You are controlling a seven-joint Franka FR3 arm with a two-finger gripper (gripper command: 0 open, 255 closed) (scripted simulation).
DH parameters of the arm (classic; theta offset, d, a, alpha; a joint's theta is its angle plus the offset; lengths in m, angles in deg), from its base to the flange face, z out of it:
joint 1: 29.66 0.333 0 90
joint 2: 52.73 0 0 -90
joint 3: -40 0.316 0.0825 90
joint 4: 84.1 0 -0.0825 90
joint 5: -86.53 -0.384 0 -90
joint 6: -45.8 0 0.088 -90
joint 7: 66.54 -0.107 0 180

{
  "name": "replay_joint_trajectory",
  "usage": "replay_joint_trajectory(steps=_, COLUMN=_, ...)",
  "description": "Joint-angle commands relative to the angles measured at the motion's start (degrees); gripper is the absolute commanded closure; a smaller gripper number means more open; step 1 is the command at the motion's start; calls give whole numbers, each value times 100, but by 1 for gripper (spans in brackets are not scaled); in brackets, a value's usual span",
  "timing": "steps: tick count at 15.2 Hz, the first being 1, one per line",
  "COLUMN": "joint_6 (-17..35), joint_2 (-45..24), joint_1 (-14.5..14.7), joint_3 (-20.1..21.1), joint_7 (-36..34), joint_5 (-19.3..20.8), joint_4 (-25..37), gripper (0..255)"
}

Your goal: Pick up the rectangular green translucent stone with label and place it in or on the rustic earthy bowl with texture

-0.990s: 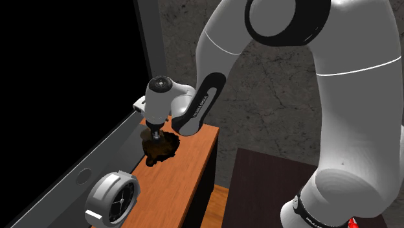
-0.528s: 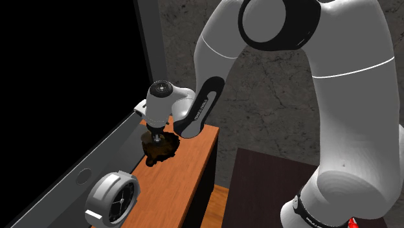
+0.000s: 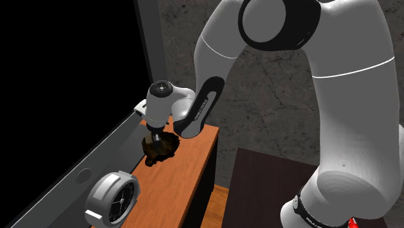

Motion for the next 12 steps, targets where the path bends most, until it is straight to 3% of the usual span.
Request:
replay_joint_trajectory(steps=1, joint_6=1, joint_2=0, joint_1=2, joint_3=-2, joint_7=-3, joint_5=2, joint_4=0, gripper=0)
replay_joint_trajectory(steps=5, joint_6=-242, joint_2=820, joint_1=-500, joint_3=598, joint_7=498, joint_5=-559, joint_4=-637, gripper=0)
replay_joint_trajectory(steps=12, joint_6=-241, joint_2=820, joint_1=-497, joint_3=595, joint_7=500, joint_5=-562, joint_4=-638, gripper=0)
